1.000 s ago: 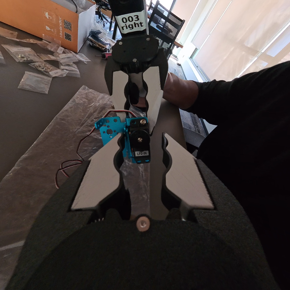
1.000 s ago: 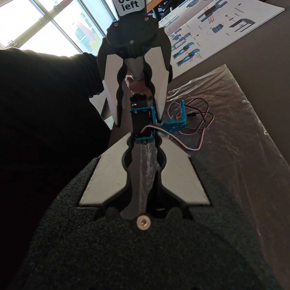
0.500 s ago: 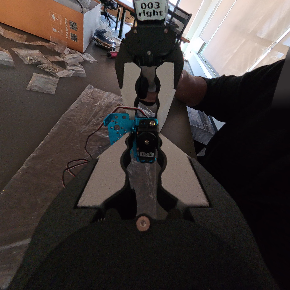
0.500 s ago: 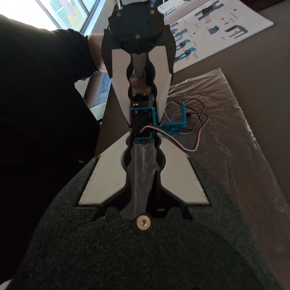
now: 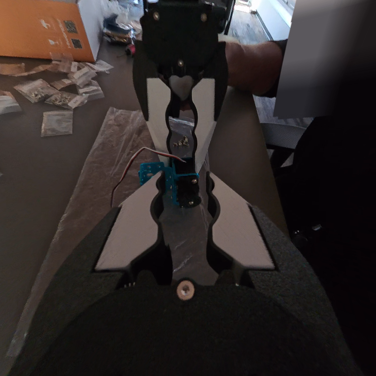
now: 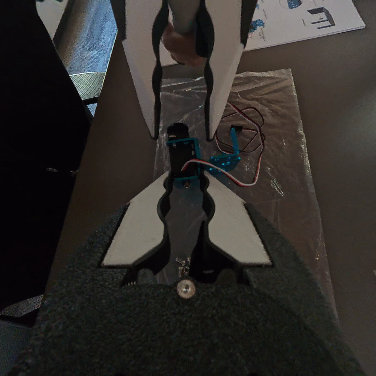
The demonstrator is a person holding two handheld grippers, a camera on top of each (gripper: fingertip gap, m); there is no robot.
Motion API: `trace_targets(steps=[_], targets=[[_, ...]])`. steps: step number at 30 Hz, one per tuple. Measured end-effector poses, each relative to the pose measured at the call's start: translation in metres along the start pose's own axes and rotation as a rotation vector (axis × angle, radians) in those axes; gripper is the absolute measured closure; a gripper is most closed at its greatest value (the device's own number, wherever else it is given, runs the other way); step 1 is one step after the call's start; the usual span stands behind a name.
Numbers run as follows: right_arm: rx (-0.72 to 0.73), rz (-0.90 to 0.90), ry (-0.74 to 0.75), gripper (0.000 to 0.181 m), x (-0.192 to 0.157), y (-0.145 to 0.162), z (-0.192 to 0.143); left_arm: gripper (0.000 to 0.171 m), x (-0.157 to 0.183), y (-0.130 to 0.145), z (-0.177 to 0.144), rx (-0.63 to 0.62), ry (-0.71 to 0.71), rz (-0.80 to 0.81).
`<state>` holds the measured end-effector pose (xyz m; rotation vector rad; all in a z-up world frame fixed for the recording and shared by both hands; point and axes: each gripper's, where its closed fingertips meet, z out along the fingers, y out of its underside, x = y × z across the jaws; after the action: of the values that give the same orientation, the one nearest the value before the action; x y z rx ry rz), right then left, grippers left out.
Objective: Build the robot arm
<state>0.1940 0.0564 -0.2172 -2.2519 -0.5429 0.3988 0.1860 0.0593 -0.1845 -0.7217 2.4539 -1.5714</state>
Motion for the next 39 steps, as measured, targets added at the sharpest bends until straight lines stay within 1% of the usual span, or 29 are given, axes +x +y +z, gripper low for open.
trace_targets(steps=[2, 5, 7, 11, 14, 15, 17, 18, 20, 22, 23, 26, 29, 32, 39], targets=[[0.001, -0.002, -0.005, 0.155, -0.001, -0.001, 0.000, 0.132, 0.004, 0.005, 0.006, -0.030, 0.036, -0.001], [-0.003, -0.020, 0.004, 0.156, 0.000, 0.001, 0.000, 0.135, 0.002, 0.009, 0.011, -0.049, 0.037, 0.024], [-0.004, -0.026, 0.002, 0.155, -0.001, 0.002, 0.000, 0.142, 0.001, 0.008, 0.012, -0.037, 0.032, 0.022], [0.009, 0.020, -0.012, 0.154, 0.000, 0.003, -0.001, 0.142, -0.002, 0.008, 0.013, -0.007, 0.020, 0.020], [0.009, 0.055, -0.047, 0.145, -0.001, 0.005, -0.009, 0.142, -0.002, 0.009, 0.012, -0.004, 0.011, 0.027], [-0.007, 0.057, -0.042, 0.145, 0.001, 0.008, -0.015, 0.142, -0.002, 0.009, 0.012, -0.003, 0.006, 0.037], [-0.071, 0.029, -0.036, 0.151, 0.000, 0.019, -0.033, 0.142, -0.001, 0.010, 0.011, -0.004, -0.001, 0.054], [-0.086, 0.007, -0.004, 0.151, 0.003, 0.022, -0.045, 0.142, 0.000, 0.010, 0.011, -0.004, -0.006, 0.060], [-0.127, -0.027, 0.042, 0.157, 0.003, 0.030, -0.066, 0.142, 0.000, 0.011, 0.011, -0.007, -0.016, 0.070], [-0.198, -0.035, 0.074, 0.160, -0.001, 0.042, -0.076, 0.142, 0.000, 0.011, 0.011, -0.013, -0.023, 0.078], [-0.243, -0.041, 0.086, 0.160, -0.003, 0.048, -0.077, 0.142, 0.000, 0.012, 0.011, -0.020, -0.030, 0.082], [-0.347, -0.062, 0.062, 0.168, -0.014, 0.062, -0.070, 0.142, 0.000, 0.015, 0.013, -0.038, -0.054, 0.101], [-0.428, -0.039, 0.078, 0.169, -0.009, 0.076, -0.068, 0.140, 0.001, 0.016, 0.012, -0.044, -0.071, 0.113], [-0.444, -0.020, 0.066, 0.169, -0.007, 0.083, -0.066, 0.138, 0.001, 0.013, 0.010, -0.035, -0.080, 0.115], [-0.511, -0.038, 0.094, 0.170, -0.002, 0.091, -0.059, 0.137, 0.000, 0.009, 0.004, -0.014, -0.082, 0.094]])
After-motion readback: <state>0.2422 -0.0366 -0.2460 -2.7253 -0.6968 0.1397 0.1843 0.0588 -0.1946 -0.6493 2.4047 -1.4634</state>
